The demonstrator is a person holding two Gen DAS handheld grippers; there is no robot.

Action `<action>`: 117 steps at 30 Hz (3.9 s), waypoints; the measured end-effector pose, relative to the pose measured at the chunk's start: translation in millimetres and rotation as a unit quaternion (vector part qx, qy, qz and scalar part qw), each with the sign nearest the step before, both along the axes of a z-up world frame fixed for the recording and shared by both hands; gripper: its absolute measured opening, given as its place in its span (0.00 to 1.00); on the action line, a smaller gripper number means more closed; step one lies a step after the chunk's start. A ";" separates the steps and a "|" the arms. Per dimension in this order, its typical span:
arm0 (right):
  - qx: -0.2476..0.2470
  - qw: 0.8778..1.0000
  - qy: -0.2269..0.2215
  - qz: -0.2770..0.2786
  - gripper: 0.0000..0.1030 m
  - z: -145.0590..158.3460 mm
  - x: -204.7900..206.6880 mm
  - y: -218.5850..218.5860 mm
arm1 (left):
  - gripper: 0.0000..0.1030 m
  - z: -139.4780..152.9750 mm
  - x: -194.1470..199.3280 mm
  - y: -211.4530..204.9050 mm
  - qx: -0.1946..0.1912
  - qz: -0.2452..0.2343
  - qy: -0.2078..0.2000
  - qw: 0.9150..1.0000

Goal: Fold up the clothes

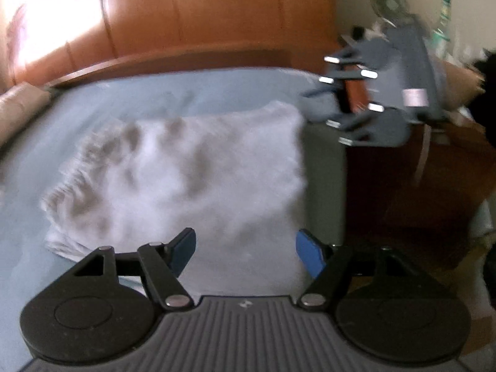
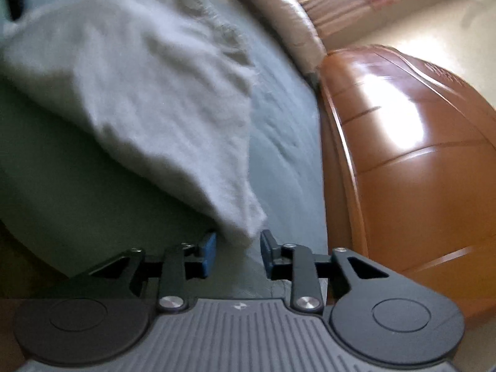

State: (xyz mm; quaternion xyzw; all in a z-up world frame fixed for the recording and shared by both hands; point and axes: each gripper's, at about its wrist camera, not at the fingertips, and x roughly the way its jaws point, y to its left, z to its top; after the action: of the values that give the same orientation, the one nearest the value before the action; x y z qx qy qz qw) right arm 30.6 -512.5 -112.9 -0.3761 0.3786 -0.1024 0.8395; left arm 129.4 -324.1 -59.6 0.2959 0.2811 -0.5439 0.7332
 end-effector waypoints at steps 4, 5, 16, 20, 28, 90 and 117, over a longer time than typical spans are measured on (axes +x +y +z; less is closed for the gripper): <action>0.102 0.992 -0.066 -0.018 0.36 33.1 4.6 -4.5 | 0.73 3.5 46.2 -14.3 -0.029 0.038 0.005 0.999; 0.137 0.987 -0.079 -0.019 0.36 35.8 9.3 -5.9 | 0.73 -0.5 56.3 -19.0 -0.030 0.047 0.006 0.998; 0.345 0.927 -0.095 -0.108 0.41 7.2 0.3 -45.4 | 0.76 -35.5 101.2 1.5 -0.026 0.108 0.076 0.991; 0.376 0.913 -0.133 -0.082 0.54 32.4 -2.1 -24.3 | 0.76 -21.4 101.9 -10.7 -0.031 0.100 0.040 0.994; 0.365 0.928 -0.064 -0.028 0.57 -11.8 2.8 50.2 | 0.78 -45.7 119.4 4.6 -0.011 0.142 0.066 0.988; 0.495 0.824 -0.213 -0.173 0.75 -8.1 -42.4 11.0 | 0.82 -3.8 198.2 -17.6 -0.129 0.124 0.121 0.977; 0.443 0.882 -0.132 -0.089 0.92 37.2 -11.5 82.3 | 0.90 20.5 108.2 46.2 -0.072 0.138 -0.015 0.988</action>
State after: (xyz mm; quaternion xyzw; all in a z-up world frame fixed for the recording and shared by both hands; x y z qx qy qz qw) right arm 19.1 -430.2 -75.7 0.0874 0.3018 -0.0466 0.9482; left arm 237.6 -277.8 -39.1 0.2090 0.2680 -0.4519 0.8248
